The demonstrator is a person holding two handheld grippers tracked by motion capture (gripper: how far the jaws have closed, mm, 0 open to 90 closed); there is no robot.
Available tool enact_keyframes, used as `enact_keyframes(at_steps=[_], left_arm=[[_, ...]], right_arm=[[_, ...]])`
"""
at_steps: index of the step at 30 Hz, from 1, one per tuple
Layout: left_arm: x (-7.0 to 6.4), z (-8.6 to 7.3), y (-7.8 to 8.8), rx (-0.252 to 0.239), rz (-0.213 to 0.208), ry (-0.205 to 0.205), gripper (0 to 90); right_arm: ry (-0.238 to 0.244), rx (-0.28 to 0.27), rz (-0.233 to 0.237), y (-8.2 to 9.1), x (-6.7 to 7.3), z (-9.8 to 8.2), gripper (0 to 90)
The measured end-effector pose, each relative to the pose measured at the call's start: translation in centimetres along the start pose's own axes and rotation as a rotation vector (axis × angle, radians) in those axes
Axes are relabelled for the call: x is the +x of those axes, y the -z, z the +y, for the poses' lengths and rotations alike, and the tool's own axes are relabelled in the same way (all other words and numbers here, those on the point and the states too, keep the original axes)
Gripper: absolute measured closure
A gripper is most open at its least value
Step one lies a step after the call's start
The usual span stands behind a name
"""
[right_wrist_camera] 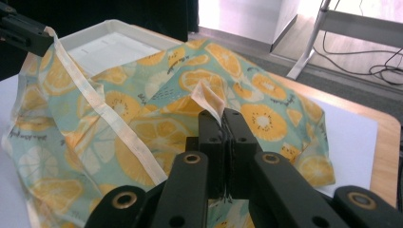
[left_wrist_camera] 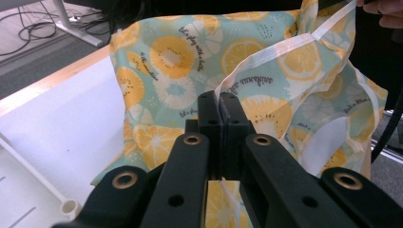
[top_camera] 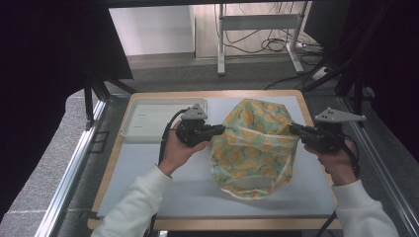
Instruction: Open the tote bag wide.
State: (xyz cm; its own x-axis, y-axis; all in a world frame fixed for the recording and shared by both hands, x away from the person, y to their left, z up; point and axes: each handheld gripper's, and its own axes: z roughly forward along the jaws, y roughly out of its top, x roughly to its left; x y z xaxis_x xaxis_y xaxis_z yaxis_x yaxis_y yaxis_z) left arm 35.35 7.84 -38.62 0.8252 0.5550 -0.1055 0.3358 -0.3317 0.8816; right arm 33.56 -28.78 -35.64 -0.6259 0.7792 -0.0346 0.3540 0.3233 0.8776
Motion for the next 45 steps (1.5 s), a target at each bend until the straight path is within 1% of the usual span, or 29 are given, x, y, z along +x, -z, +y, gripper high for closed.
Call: enact_keyframes(at_steps=[6,7,11,12,14,15,16,19,24,37,45], left_arm=[[0.2,0.6,0.2,-0.01,0.012,0.004,89.8],[0.3,0.8,0.3,-0.014,0.019,0.003,89.8],[0.4,1.3,0.3,-0.018,0.026,0.001,89.8],[0.6,1.5,0.4,-0.019,0.033,0.003,89.7],[0.7,1.7,0.4,-0.017,0.038,0.0,89.8],[0.8,1.9,0.4,-0.019,0.043,0.001,89.8],[0.8,1.9,0.4,-0.019,0.043,0.001,89.8],[1.2,2.3,0.5,-0.022,0.056,0.005,89.7],[1.5,2.5,0.5,-0.022,0.064,0.01,89.7],[2.0,2.6,0.2,-0.011,0.075,0.024,89.7],[2.6,3.2,-0.1,0.003,0.089,0.028,89.7]], right_arm=[[0.008,-0.013,-0.007,-0.2,-0.2,0.8,87.0],[0.006,-0.019,-0.011,-0.3,-0.3,1.2,87.0],[0.008,-0.025,-0.017,-0.6,-0.5,1.6,87.2],[0.013,-0.028,-0.026,-0.9,-0.7,2.0,87.3],[0.017,-0.027,-0.027,-0.9,-0.8,2.1,87.3],[0.022,-0.029,-0.039,-1.0,-1.1,2.5,87.3],[0.022,-0.029,-0.039,-1.0,-1.1,2.5,87.3],[0.012,-0.041,-0.055,-1.3,-1.8,3.1,87.3],[0.005,-0.048,-0.063,-1.8,-2.1,3.5,87.3],[0.006,-0.032,-0.068,-2.9,-2.5,4.0,87.3],[0.009,-0.033,-0.084,-3.6,-2.9,4.8,87.4]])
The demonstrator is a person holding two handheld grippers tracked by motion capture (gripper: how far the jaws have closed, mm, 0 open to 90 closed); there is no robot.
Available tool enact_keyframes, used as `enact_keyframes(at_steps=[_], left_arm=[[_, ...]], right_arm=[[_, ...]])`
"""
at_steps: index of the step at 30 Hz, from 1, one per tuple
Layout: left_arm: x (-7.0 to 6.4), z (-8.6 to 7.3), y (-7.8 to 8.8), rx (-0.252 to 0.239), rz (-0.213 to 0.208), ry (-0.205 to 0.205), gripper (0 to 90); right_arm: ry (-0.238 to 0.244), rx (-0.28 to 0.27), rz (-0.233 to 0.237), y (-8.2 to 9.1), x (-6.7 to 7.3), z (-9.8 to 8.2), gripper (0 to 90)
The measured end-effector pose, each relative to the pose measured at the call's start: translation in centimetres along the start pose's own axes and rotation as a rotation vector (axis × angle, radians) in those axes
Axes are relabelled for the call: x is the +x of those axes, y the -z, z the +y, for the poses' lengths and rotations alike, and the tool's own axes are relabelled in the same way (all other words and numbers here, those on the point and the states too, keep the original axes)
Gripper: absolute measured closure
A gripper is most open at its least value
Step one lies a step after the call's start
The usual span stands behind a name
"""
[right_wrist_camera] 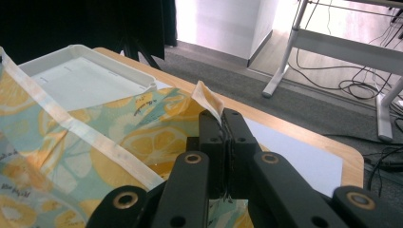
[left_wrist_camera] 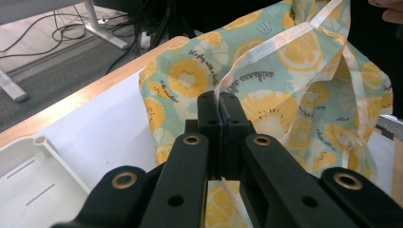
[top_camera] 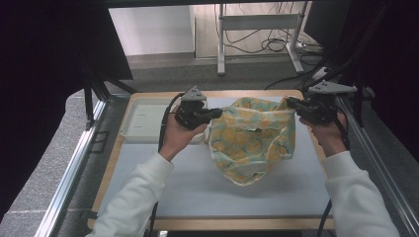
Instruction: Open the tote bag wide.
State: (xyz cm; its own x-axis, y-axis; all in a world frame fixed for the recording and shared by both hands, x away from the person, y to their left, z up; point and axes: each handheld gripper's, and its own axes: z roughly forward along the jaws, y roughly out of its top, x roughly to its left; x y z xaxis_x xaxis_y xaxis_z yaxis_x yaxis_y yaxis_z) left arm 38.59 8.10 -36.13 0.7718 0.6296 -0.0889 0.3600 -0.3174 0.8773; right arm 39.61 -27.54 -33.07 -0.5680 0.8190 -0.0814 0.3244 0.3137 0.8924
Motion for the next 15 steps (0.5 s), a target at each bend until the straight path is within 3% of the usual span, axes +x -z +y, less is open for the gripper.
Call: enact_keyframes(at_steps=[15], left_arm=[[1.1,1.7,0.0,0.009,0.048,-0.006,89.7]], right_arm=[[-0.007,-0.009,-0.041,-1.7,-0.3,1.5,87.5]])
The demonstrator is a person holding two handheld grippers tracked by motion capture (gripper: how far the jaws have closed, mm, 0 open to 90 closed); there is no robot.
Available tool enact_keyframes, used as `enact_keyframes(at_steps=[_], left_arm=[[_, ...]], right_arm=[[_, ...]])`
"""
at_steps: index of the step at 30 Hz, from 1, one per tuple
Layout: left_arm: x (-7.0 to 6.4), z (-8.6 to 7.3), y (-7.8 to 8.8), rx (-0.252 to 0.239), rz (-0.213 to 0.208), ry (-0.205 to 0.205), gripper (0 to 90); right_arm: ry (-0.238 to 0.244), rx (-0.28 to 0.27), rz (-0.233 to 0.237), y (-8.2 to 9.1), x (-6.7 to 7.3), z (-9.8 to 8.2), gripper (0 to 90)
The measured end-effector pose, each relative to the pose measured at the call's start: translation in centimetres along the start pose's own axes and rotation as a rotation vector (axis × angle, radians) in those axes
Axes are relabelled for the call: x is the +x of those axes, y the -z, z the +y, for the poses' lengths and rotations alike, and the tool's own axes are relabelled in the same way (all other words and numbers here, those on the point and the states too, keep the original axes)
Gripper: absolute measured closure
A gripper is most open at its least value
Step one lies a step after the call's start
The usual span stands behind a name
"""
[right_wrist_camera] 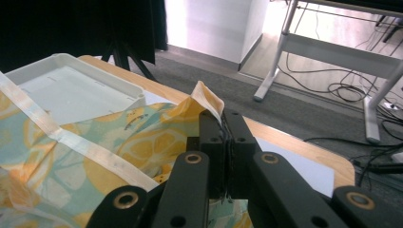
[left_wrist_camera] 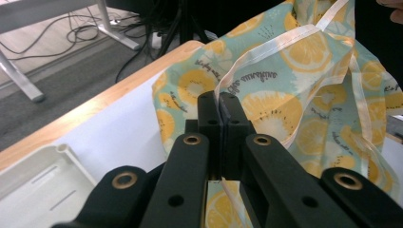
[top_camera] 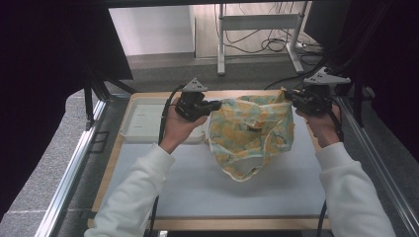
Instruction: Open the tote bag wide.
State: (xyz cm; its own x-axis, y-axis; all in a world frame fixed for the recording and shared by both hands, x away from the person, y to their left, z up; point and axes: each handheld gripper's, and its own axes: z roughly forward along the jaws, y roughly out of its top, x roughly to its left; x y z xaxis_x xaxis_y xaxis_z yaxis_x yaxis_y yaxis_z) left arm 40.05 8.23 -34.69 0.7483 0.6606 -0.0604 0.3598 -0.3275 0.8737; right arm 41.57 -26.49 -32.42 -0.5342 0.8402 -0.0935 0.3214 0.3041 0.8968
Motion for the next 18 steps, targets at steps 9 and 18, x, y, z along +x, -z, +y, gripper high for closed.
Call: enact_keyframes(at_steps=[9,18], left_arm=[[0.7,0.7,0.0,0.008,0.029,-0.003,89.7],[1.2,0.7,-0.9,0.017,0.029,0.022,89.7]], right_arm=[[-0.011,0.004,-0.016,-1.6,-0.4,0.4,87.6],[-0.044,0.02,-0.026,-3.3,-1.1,0.1,87.6]])
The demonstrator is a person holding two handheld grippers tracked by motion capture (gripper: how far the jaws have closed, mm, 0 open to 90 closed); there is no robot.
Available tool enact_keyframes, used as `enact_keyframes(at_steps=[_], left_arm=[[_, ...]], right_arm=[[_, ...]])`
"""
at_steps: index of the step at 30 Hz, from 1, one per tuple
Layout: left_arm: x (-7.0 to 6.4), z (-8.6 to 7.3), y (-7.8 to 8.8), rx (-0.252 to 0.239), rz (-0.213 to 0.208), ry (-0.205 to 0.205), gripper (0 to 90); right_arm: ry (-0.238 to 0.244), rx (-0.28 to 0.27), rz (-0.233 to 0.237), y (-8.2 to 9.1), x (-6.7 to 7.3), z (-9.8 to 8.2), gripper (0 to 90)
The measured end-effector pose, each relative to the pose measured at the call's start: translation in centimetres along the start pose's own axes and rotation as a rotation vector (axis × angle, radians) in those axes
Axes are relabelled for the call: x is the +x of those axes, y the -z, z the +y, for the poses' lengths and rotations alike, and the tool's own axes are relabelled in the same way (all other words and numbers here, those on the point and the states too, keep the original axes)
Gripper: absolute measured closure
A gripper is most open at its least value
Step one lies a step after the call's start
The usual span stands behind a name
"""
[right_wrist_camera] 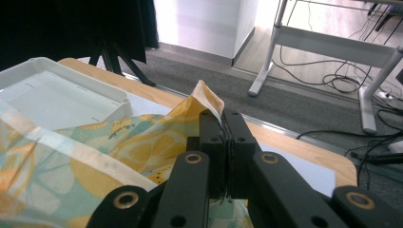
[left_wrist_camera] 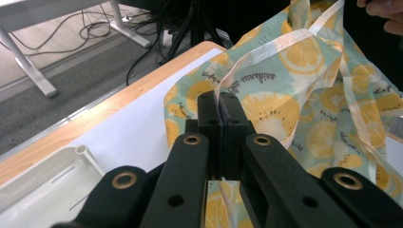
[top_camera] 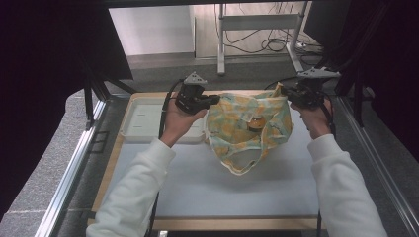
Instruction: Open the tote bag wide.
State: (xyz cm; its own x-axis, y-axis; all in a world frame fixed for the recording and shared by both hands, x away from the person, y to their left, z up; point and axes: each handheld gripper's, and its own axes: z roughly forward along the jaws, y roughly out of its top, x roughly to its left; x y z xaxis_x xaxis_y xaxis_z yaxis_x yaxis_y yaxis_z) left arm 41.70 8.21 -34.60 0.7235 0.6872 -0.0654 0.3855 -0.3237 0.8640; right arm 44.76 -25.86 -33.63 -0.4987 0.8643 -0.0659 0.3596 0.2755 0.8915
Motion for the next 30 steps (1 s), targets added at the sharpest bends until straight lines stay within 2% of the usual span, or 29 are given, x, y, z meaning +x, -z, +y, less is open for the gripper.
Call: enact_keyframes(at_steps=[7,11,19,25,29,30], left_arm=[[0.7,-0.1,-1.0,0.012,0.008,0.026,89.7],[1.2,-0.2,-1.5,0.01,-0.002,0.055,89.6],[2.8,-0.6,-3.3,0.02,0.029,0.115,89.7],[3.2,-0.7,-4.2,0.019,0.029,0.127,89.7],[3.5,-0.6,-4.8,0.027,0.032,0.135,89.7],[3.5,-0.7,-5.0,0.031,0.032,0.135,89.7]], right_arm=[[-0.013,0.023,-0.016,-1.5,-0.4,-0.5,87.6],[-0.021,0.049,-0.028,-2.4,-0.8,-0.9,87.6],[-0.038,0.091,-0.044,-4.1,-1.4,-1.9,87.5],[-0.044,0.117,-0.055,-5.1,-1.8,-2.4,87.6],[-0.057,0.146,-0.052,-6.0,-2.1,-3.1,87.5],[-0.06,0.168,-0.05,-6.4,-2.1,-3.6,87.5]])
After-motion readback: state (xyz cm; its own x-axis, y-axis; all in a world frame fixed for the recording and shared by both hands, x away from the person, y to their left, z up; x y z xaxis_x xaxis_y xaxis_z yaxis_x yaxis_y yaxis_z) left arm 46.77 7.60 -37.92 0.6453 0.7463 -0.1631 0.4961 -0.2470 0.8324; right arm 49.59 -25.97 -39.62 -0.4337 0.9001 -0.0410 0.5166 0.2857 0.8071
